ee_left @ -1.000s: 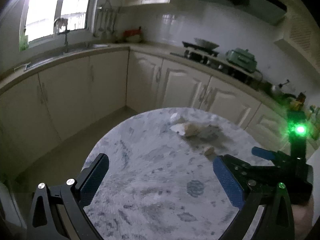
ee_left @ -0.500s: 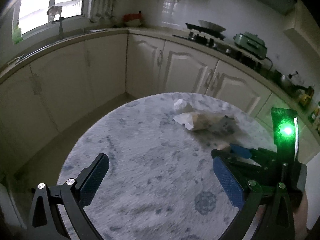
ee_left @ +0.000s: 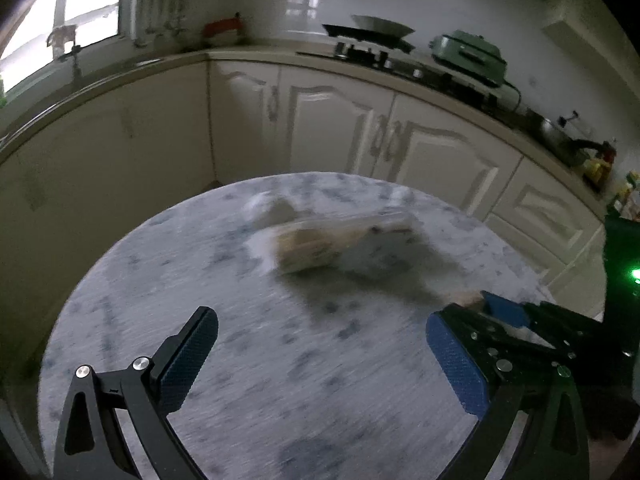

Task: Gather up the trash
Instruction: 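Grasp the second potato with the right gripper while the left gripper grasps a white wrapper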

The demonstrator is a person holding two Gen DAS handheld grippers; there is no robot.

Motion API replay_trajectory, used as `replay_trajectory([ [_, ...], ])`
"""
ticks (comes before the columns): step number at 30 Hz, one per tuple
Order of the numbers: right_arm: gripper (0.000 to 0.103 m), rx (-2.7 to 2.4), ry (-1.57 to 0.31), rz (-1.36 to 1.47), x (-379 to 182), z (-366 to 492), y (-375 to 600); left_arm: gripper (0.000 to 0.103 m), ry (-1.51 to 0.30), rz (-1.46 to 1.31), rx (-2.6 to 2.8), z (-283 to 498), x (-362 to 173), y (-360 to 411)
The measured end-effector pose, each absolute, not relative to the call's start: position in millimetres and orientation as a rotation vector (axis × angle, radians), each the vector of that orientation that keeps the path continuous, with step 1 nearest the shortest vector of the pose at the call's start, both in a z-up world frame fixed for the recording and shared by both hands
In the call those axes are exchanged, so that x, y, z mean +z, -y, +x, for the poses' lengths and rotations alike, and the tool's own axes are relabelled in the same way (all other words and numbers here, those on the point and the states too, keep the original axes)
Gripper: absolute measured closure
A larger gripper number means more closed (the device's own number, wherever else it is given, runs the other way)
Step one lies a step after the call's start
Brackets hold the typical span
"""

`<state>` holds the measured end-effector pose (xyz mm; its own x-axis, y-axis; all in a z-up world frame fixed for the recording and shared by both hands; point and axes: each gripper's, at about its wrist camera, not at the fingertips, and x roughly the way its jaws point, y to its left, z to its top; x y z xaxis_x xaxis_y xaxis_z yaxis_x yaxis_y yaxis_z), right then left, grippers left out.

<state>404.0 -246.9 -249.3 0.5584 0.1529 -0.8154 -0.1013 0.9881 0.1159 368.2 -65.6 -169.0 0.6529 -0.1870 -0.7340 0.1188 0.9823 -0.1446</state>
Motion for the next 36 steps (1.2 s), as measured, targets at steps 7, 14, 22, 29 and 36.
replay_trajectory([
  [7,0.063,0.137,-0.945,0.110,-246,405,279,0.001,-0.868,-0.066,-0.140,418,-198,109],
  [14,0.063,0.138,-0.934,0.150,-246,403,294,0.039,-0.905,-0.115,-0.111,459,-224,124],
  [22,0.063,0.134,-0.940,0.163,-248,395,297,0.054,-0.885,-0.135,-0.150,459,-231,104],
  [29,0.063,0.125,-0.944,0.160,-241,382,295,0.054,-0.871,-0.164,-0.158,435,-225,74],
  [36,0.063,0.117,-0.917,0.154,-222,363,290,0.054,-0.817,-0.142,-0.166,383,-195,68],
])
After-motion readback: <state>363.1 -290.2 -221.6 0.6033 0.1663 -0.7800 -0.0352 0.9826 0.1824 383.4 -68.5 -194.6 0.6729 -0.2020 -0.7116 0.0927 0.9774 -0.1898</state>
